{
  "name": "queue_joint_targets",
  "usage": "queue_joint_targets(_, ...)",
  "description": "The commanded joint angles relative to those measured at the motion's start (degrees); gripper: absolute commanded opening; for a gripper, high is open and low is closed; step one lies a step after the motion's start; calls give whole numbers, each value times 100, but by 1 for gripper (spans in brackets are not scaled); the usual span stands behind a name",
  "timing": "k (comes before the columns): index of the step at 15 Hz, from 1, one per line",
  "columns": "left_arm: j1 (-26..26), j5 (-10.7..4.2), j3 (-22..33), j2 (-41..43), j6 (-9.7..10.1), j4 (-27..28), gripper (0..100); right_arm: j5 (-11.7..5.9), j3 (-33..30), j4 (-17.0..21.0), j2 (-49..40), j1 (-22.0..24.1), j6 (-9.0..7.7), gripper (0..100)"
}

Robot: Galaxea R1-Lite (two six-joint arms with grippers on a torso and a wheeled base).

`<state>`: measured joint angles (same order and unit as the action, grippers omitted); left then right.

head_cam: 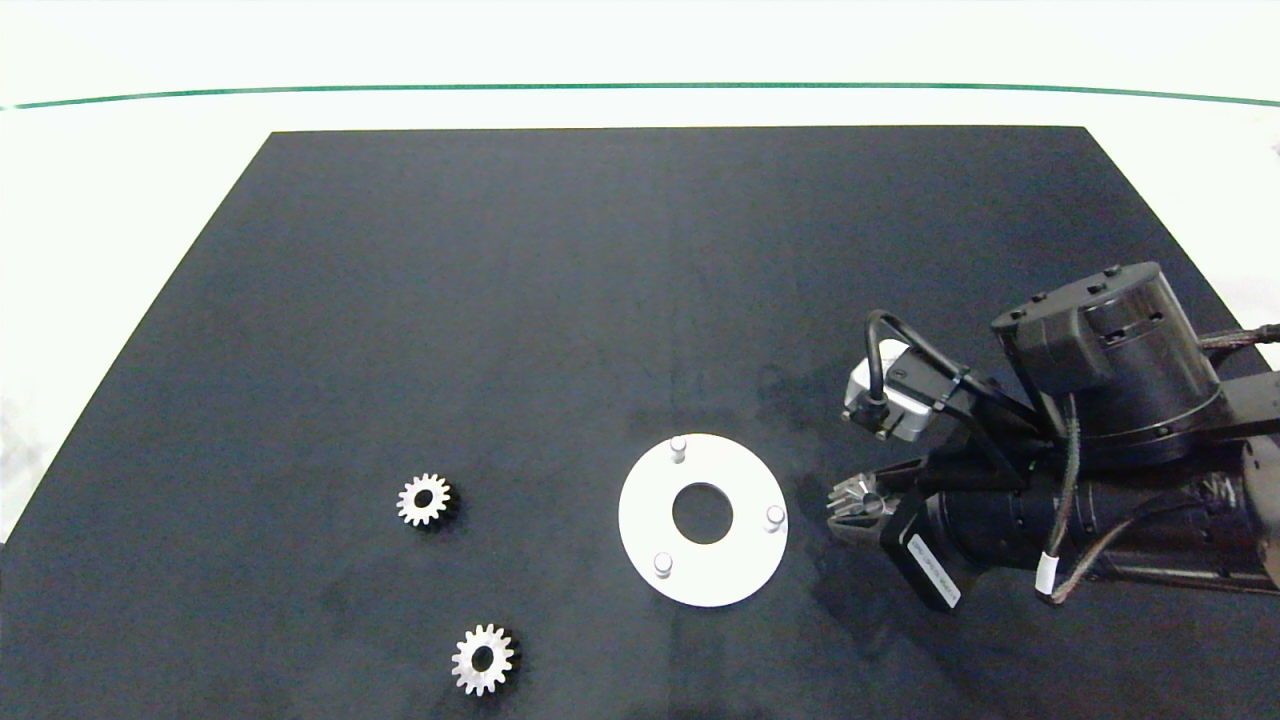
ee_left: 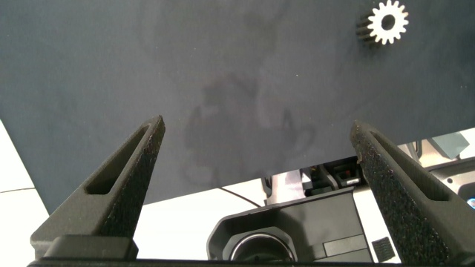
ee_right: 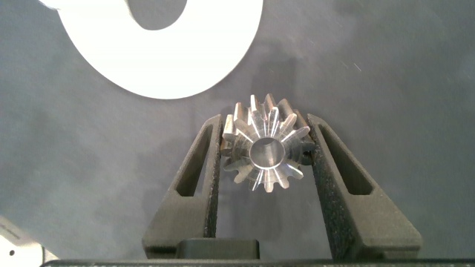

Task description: Install three planetary gears onto the carrier pins

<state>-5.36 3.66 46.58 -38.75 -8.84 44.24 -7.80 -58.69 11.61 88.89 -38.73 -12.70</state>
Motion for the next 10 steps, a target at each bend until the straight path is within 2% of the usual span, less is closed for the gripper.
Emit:
queue_joint_targets(1,0,3,-9,8,-4,23,100,-28,-231,44,269,-188,-4,25)
queue_joint_targets(5,0,3,-9,26,-4,23,100,-160,-407,44,524,-284,-4,25)
queue_joint_targets(10,-9,3,-9,17,-4,23,100,-169,-644,52,743,-451,40,25)
